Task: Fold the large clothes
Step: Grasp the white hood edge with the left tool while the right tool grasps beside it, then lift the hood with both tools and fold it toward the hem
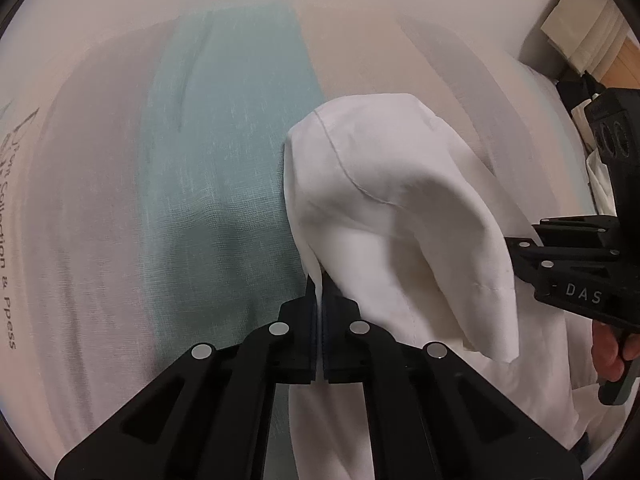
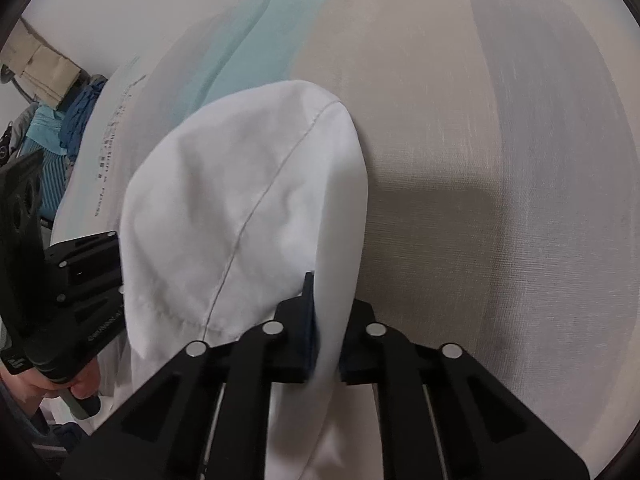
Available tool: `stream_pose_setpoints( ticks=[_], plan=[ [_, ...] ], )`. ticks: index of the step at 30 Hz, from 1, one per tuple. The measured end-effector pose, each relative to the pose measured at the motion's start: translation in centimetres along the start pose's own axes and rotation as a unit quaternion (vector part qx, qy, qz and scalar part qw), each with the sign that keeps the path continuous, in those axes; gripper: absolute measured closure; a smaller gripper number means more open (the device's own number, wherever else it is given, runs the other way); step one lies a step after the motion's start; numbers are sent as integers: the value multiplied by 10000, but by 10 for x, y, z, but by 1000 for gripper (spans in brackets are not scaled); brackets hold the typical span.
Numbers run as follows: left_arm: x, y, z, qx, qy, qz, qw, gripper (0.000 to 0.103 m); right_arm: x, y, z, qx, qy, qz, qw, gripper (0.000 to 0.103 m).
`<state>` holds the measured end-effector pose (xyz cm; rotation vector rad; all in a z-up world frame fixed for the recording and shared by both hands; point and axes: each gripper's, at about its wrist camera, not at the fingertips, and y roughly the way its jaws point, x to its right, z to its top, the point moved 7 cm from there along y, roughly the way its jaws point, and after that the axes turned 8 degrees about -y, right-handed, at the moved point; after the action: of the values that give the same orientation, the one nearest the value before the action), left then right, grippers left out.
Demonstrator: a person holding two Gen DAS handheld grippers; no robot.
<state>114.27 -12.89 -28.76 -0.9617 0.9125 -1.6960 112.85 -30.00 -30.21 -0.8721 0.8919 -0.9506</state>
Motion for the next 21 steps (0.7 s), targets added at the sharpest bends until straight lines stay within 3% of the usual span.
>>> stream_pose_setpoints(
  ticks=[9,13,21],
  plan=[
    [22,-41,-9,378,198,21,9991,103,-13,-53,-17,619,-242,-244,9975,98],
    [36,-72,-21,599,416,60,9973,103,-28,-84,-31,827,-403,-293,9953,99],
    [52,-143,-59,984,339,57,9945,103,-65,-139,-64,1170,-563,-389,9908,99]
  ],
)
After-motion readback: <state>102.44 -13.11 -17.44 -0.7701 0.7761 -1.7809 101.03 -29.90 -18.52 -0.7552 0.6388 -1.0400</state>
